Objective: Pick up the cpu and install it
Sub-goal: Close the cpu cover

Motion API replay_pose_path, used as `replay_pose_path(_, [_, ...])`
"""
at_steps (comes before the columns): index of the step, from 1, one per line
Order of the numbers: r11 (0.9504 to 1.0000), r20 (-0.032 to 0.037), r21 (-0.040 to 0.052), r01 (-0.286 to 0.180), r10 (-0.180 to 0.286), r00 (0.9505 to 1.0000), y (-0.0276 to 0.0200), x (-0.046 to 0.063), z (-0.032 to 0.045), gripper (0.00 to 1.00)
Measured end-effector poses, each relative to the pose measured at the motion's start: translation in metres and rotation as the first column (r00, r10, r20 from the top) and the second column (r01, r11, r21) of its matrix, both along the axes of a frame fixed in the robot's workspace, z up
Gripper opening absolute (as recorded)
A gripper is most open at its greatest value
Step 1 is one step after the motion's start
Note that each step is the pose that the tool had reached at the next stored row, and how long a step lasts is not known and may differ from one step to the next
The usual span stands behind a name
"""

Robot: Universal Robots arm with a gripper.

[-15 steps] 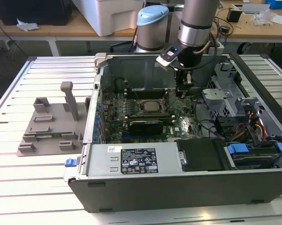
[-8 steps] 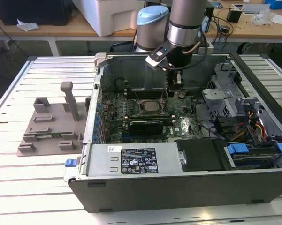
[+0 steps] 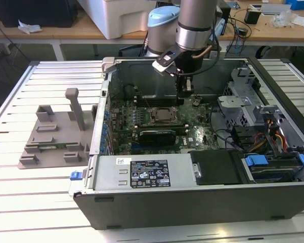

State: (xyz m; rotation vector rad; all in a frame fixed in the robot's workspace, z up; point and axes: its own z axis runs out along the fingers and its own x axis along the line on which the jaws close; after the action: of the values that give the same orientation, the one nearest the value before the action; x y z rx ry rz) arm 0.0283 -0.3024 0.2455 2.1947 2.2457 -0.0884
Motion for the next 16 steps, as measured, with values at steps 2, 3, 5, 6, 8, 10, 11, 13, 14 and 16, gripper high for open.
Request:
replay_pose_path(2, [1.0000, 0.0002, 0.0003, 0.000, 0.000, 1.0000, 0.0001, -0.004, -0.0003, 0.11])
replay_pose_path(3, [1.0000, 0.0001, 0.0001, 0.000, 0.000, 1.0000, 0.0001, -0.010, -0.0019, 0.11])
replay_pose_path(5, [1.0000, 0.0000, -0.0001, 0.000, 0.000, 1.0000, 0.0000, -0.019, -0.0055, 0.11])
replay_pose_path(6, [1.0000, 0.0001, -0.0001, 0.000, 0.000, 1.0000, 0.0000, -0.023, -0.0073, 0.11])
replay_pose_path(8, [1.0000, 0.0001, 0.0000, 0.000, 0.000, 1.0000, 0.0000, -0.035, -0.0120, 0.11])
replay_pose_path(10, [1.0000, 0.0001, 0.0000, 0.000, 0.000, 1.0000, 0.0000, -0.046, -0.0165, 0.11])
replay_pose_path(11, [1.0000, 0.0000, 0.0000, 0.000, 0.000, 1.0000, 0.0000, -0.053, -0.0194, 0.11])
replay_pose_path(13, [1.0000, -0.0001, 0.0000, 0.000, 0.000, 1.0000, 0.0000, -0.061, -0.0237, 0.11])
replay_pose_path(14, [1.0000, 0.0000, 0.0000, 0.000, 0.000, 1.0000, 0.0000, -0.062, -0.0248, 0.11])
replay_pose_path(16, [1.0000, 0.0001, 0.0000, 0.000, 0.000, 1.0000, 0.0000, -0.067, -0.0279, 0.11])
